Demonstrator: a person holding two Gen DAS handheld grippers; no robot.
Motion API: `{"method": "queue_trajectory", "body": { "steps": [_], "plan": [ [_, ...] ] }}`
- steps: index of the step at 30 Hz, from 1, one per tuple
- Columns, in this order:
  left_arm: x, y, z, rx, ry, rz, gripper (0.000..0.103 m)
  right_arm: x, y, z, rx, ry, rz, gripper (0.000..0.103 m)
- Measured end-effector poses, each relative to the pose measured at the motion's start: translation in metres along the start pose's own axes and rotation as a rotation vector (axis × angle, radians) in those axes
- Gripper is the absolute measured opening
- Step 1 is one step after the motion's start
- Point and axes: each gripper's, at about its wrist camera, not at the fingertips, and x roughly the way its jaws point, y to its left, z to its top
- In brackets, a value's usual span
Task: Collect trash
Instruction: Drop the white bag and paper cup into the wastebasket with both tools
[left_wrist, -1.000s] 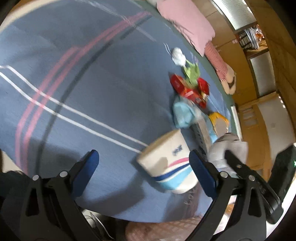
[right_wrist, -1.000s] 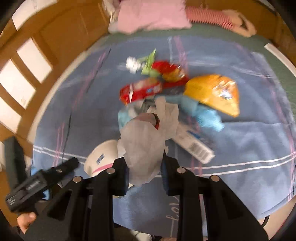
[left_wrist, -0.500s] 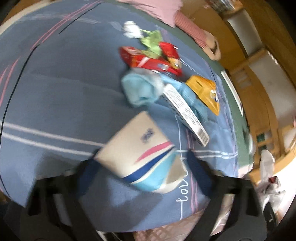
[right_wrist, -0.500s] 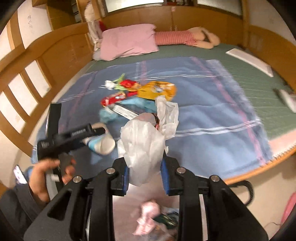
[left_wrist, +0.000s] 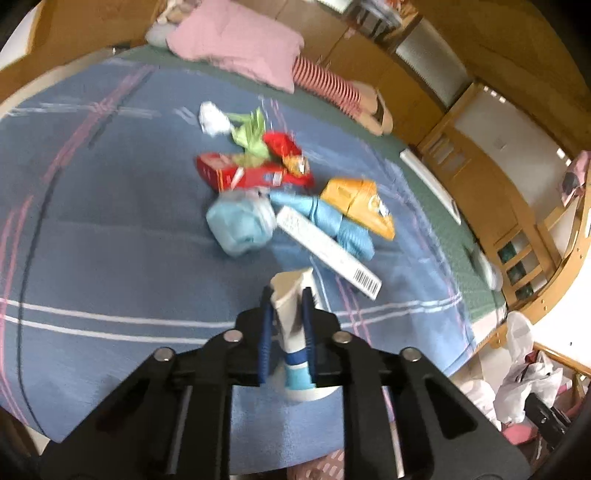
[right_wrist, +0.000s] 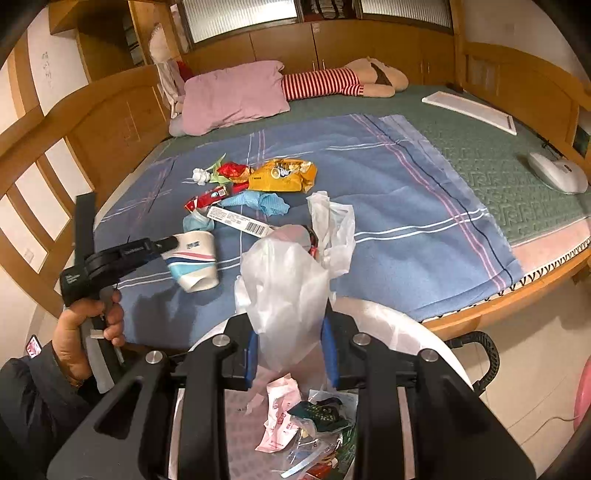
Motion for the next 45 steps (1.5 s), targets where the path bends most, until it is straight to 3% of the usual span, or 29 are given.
{"method": "queue_trajectory", "body": {
  "steps": [8,12,20,26,30,33,35,37,39,42,44,45],
  "plan": [
    [-0.052,-0.022,-0.002,0.145,-0.153,0.087,0.011,-0.017,-0.001,-0.003,-0.012,-0.033,0.018,0.029],
    [-0.111,-0.062,-0.018,0.241,-0.215,0.036,0.012,-0.038,-0.001,-0.007,-0.038,-0.048,0.031,0.029],
    [-0.191,-0.126,-0.064,0.341,-0.225,-0.121,0.012,-0.102,-0.011,-0.015,-0.072,-0.122,0.048,0.029],
    [-0.220,-0.150,-0.085,0.374,-0.247,-0.208,0.012,-0.139,-0.011,-0.024,-0.175,-0.198,0.053,0.029],
    [-0.223,-0.158,-0.090,0.382,-0.238,-0.225,0.012,-0.145,-0.005,-0.034,-0.278,-0.162,-0.011,0.029],
    [-0.218,-0.164,-0.094,0.396,-0.211,-0.241,0.012,-0.138,-0.004,-0.040,-0.306,-0.105,-0.015,0.030],
    [-0.212,-0.170,-0.100,0.421,-0.178,-0.236,0.012,-0.135,-0.001,-0.043,-0.320,-0.087,-0.029,0.041],
    [-0.197,-0.173,-0.109,0.434,-0.115,-0.238,0.012,-0.142,-0.001,-0.041,-0.309,-0.124,-0.034,0.072],
    [-0.182,-0.170,-0.116,0.428,-0.051,-0.257,0.012,-0.151,-0.008,-0.039,-0.279,-0.173,-0.041,0.081],
    [-0.160,-0.170,-0.127,0.434,0.045,-0.294,0.014,-0.162,-0.027,-0.033,-0.180,-0.240,-0.072,0.085],
    [-0.146,-0.174,-0.137,0.462,0.123,-0.309,0.025,-0.167,-0.044,-0.028,-0.081,-0.273,-0.081,0.086],
    [-0.138,-0.176,-0.142,0.473,0.155,-0.303,0.046,-0.167,-0.049,-0.028,-0.056,-0.276,-0.078,0.086]
  ]
}}
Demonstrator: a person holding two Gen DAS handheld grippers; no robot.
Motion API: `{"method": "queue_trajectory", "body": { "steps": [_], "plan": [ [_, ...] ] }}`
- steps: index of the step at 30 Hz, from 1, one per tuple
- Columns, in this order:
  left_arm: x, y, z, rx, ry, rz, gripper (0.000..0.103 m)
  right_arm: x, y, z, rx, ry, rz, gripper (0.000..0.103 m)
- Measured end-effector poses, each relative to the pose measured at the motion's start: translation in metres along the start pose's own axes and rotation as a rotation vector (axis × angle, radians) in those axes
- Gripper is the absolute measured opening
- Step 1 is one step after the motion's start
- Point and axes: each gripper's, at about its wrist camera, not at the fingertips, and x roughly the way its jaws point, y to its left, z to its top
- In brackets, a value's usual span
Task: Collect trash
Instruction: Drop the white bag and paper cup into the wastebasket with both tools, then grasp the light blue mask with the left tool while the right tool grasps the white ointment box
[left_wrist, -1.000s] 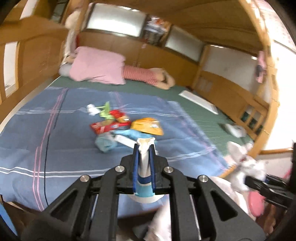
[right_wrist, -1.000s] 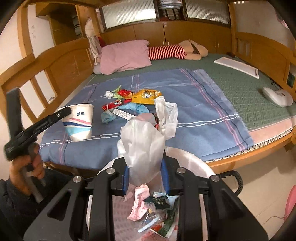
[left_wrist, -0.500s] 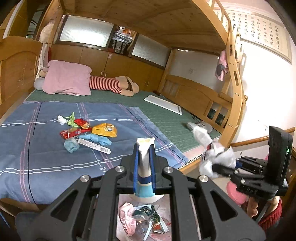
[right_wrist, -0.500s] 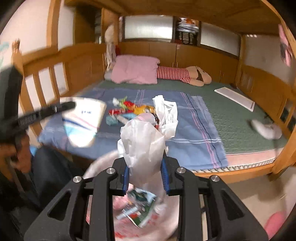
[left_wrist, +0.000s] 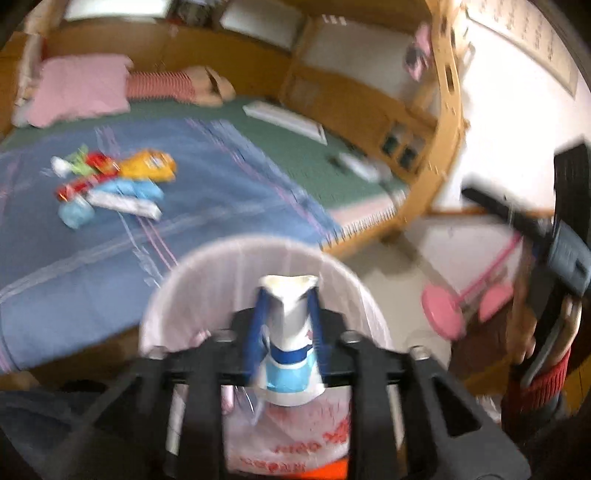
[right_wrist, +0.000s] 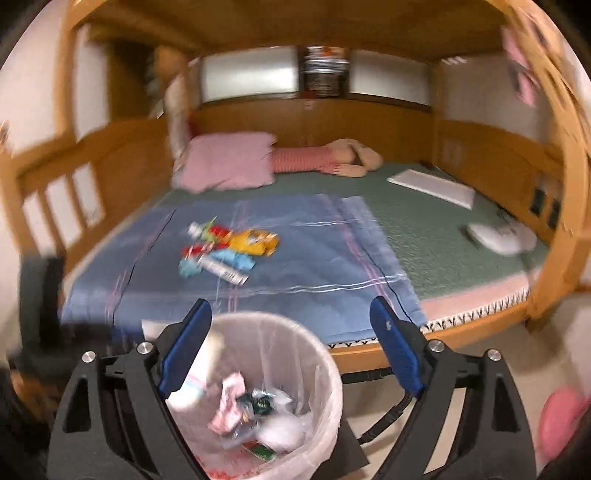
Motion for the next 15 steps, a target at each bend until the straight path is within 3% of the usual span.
{"method": "queue_trajectory", "body": {
  "steps": [1,2,3,5,7,12,15],
  "plan": [
    [0.005,0.000,-0.003,-0.001,0.019,0.005,0.075,0.002,-0.007,0.000,0.046,0.001,0.001,0.086],
    [0.008,0.002,-0.005,-0.008,0.029,0.021,0.087,0.004,-0.011,0.000,0.065,0.003,0.003,0.087],
    [0.007,0.006,-0.005,-0.023,0.015,0.039,0.092,0.007,-0.015,0.000,0.092,0.009,0.005,0.087],
    [0.002,0.020,-0.004,-0.068,-0.017,0.075,0.093,0.014,-0.018,0.002,0.114,0.021,0.004,0.088],
    [-0.006,0.047,-0.001,-0.158,-0.057,0.158,0.093,0.022,-0.016,0.007,0.118,0.035,0.011,0.088],
    [-0.026,0.149,0.014,-0.428,-0.130,0.473,0.093,0.064,0.016,0.029,0.033,0.081,0.071,0.088],
    [-0.032,0.203,0.028,-0.522,-0.150,0.595,0.093,0.101,0.036,0.047,-0.006,0.119,0.117,0.088]
  ]
}}
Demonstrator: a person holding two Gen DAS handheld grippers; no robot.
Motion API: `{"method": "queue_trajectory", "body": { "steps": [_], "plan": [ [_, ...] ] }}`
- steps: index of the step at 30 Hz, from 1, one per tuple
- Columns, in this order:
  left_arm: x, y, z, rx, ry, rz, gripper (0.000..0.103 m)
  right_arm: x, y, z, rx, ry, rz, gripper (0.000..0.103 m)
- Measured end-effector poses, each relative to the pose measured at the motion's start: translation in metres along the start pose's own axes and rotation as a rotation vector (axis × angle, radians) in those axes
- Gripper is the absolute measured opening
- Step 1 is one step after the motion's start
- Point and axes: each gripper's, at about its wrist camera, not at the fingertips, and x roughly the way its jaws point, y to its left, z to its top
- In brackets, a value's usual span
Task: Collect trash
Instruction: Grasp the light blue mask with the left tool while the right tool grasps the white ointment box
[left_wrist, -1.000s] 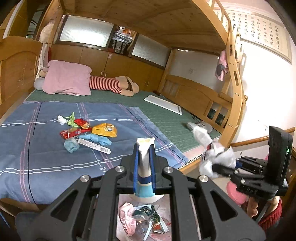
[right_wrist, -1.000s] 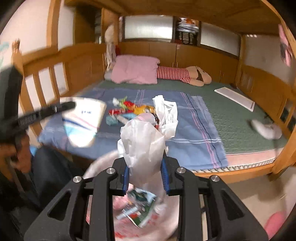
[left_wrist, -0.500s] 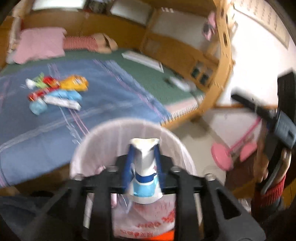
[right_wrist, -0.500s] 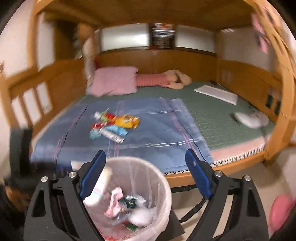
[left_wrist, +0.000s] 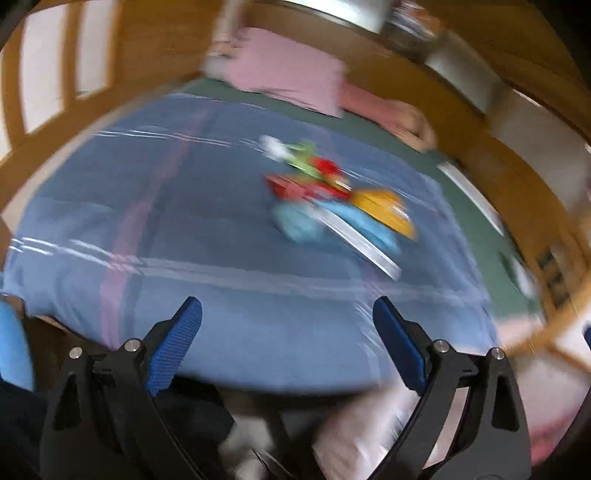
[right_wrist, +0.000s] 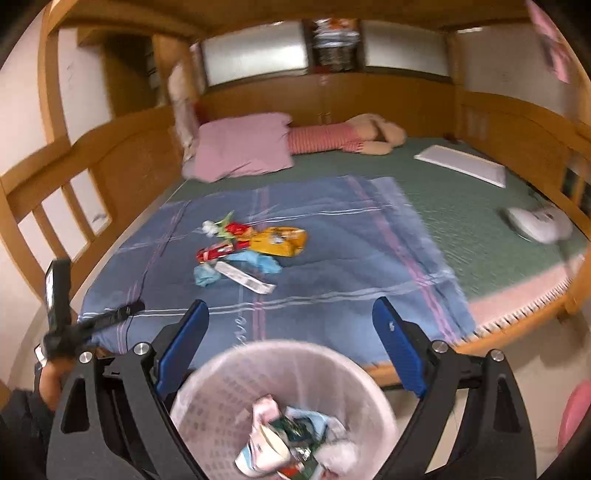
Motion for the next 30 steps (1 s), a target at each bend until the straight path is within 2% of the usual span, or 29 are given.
{"method": "queue_trajectory", "body": {
  "steps": [3,6,7,8,9,10,11,14,15,16,17,18,19,21,22,23,25,30],
  "plan": [
    [0.025,0.021,0.029,-0.061,-0.029,0.095,0.094,0.045,0.013,0.019,0.010,0.058,0.057,0.088],
    [0.049,0.034,0.042,-0.071,-0.089,0.116,0.094,0.102,0.029,0.031,0.015,0.143,0.111,0.088],
    [0.054,0.037,0.041,-0.065,-0.117,0.148,0.094,0.128,0.037,0.034,-0.004,0.184,0.116,0.088],
    [0.060,0.041,0.040,-0.086,-0.087,0.226,0.094,0.141,0.043,0.034,-0.022,0.205,0.107,0.088],
    [0.068,0.048,0.042,-0.134,-0.036,0.233,0.094,0.168,0.053,0.036,-0.062,0.248,0.078,0.088],
    [0.070,0.054,0.042,-0.180,-0.030,0.186,0.094,0.195,0.062,0.036,-0.102,0.297,0.059,0.088],
    [0.070,0.057,0.044,-0.207,-0.032,0.175,0.094,0.209,0.067,0.036,-0.118,0.319,0.059,0.088],
    [0.071,0.059,0.046,-0.214,-0.049,0.206,0.094,0.270,0.072,0.039,-0.134,0.400,0.039,0.087],
    [0.072,0.059,0.048,-0.211,-0.051,0.211,0.094,0.291,0.070,0.041,-0.119,0.430,0.028,0.079],
    [0.072,0.057,0.046,-0.208,-0.052,0.210,0.094,0.309,0.067,0.042,-0.090,0.464,0.036,0.065],
    [0.073,0.055,0.048,-0.202,-0.050,0.208,0.094,0.324,0.063,0.041,-0.062,0.497,0.040,0.059],
    [0.074,0.053,0.050,-0.199,-0.051,0.211,0.094,0.332,0.061,0.041,-0.053,0.522,0.045,0.053],
    [0.076,0.052,0.052,-0.198,-0.056,0.214,0.094,0.341,0.063,0.037,-0.056,0.557,0.065,0.053],
    [0.081,0.048,0.058,-0.193,-0.057,0.206,0.094,0.349,0.073,0.029,-0.116,0.610,0.112,0.053],
    [0.086,0.045,0.062,-0.192,-0.055,0.194,0.094,0.350,0.084,0.022,-0.194,0.628,0.114,0.053],
    [0.093,0.042,0.066,-0.193,-0.054,0.176,0.094,0.348,0.094,0.016,-0.284,0.612,0.075,0.054],
    [0.108,0.035,0.074,-0.192,-0.044,0.139,0.094,0.348,0.104,0.009,-0.380,0.597,0.027,0.055],
    [0.146,0.011,0.086,-0.151,0.022,-0.007,0.094,0.354,0.094,0.006,-0.366,0.610,0.020,0.056]
  ]
}}
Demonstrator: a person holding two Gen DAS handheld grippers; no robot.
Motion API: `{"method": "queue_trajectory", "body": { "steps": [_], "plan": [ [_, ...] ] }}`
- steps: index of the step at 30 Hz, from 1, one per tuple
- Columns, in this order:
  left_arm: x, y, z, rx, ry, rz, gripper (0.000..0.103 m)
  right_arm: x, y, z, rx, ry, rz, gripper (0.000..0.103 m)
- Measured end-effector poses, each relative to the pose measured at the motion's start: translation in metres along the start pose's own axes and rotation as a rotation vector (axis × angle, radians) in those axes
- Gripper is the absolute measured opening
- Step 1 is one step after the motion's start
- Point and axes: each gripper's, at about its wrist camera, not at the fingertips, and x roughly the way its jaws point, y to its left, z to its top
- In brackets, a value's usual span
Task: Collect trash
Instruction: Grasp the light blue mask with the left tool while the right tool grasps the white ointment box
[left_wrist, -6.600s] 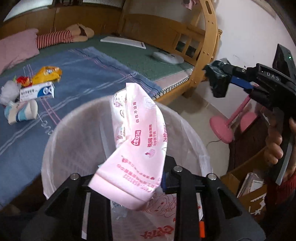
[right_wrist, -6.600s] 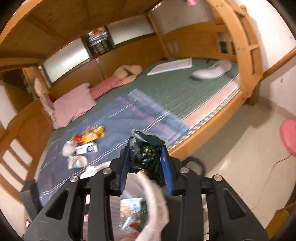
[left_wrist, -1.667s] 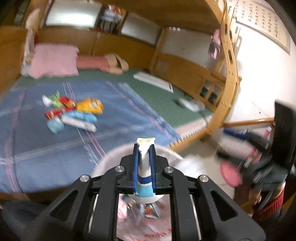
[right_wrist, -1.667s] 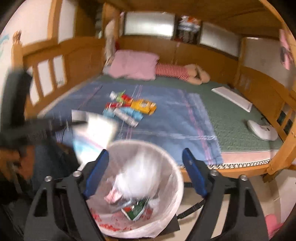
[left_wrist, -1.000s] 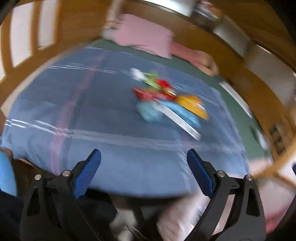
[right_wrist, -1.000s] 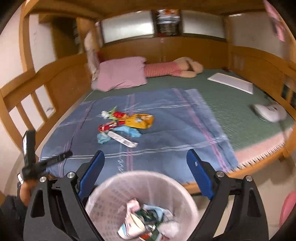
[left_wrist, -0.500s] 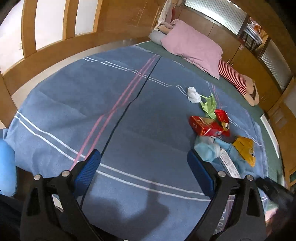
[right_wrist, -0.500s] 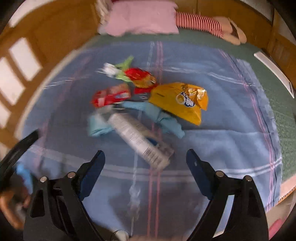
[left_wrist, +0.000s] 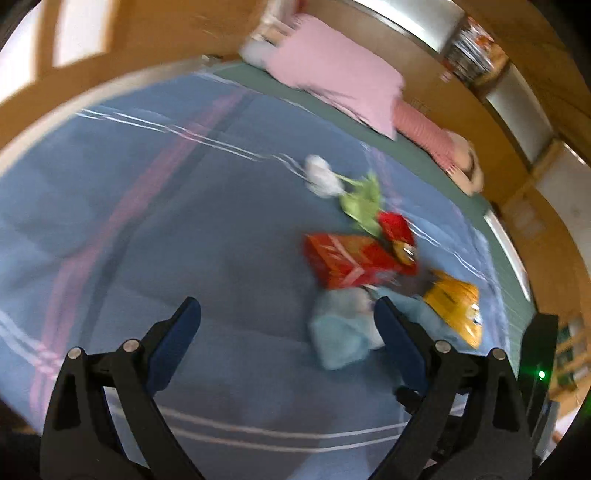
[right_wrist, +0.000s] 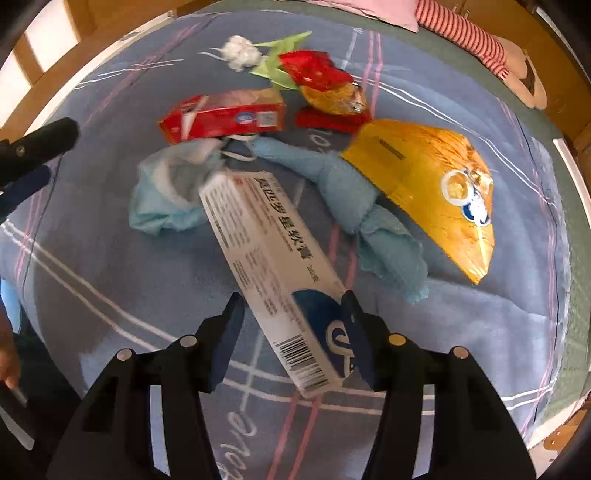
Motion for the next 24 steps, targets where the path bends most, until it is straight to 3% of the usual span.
{"method": "queue_trajectory", "body": {
  "steps": [1,3,8,9,11,12,13,14,16,17,19,21,24],
  "plan": [
    [0.005,-0.004,0.000,0.005,0.012,-0.017,0.094,0.002,-0.006,0.000,0.022,0.011,0.017,0.052],
    [0.017,-0.012,-0.001,0.015,0.042,-0.035,0.094,0.000,-0.023,-0.004,0.082,0.008,0.052,0.034],
    [0.035,-0.027,-0.003,0.045,0.095,-0.110,0.097,-0.016,-0.058,-0.023,0.208,0.020,0.239,0.026],
    [0.041,-0.033,-0.005,0.067,0.111,-0.116,0.097,-0.019,-0.069,-0.031,0.251,0.044,0.359,0.025],
    [0.049,-0.043,-0.008,0.123,0.124,-0.091,0.097,-0.011,-0.081,-0.040,0.299,0.122,0.482,0.025],
    [0.052,-0.048,-0.011,0.164,0.120,-0.072,0.097,-0.009,-0.088,-0.044,0.315,0.132,0.442,0.028],
    [0.054,-0.052,-0.013,0.192,0.114,-0.064,0.096,-0.010,-0.091,-0.045,0.321,0.126,0.394,0.043],
    [0.054,-0.053,-0.015,0.214,0.110,-0.061,0.093,-0.016,-0.099,-0.048,0.326,0.093,0.282,0.049],
    [0.059,-0.057,-0.016,0.246,0.132,-0.064,0.068,-0.028,-0.106,-0.049,0.334,0.043,0.162,0.051],
    [0.062,-0.057,-0.017,0.255,0.148,-0.059,0.062,-0.032,-0.105,-0.049,0.328,0.029,0.140,0.052],
    [0.068,-0.057,-0.020,0.268,0.180,-0.058,0.040,-0.035,-0.095,-0.046,0.302,0.016,0.130,0.067],
    [0.067,-0.057,-0.022,0.280,0.191,-0.062,0.026,-0.034,-0.082,-0.041,0.267,0.010,0.114,0.069],
    [0.056,-0.056,-0.023,0.282,0.192,-0.081,0.017,-0.026,-0.067,-0.026,0.233,0.014,0.100,0.074]
  ]
}}
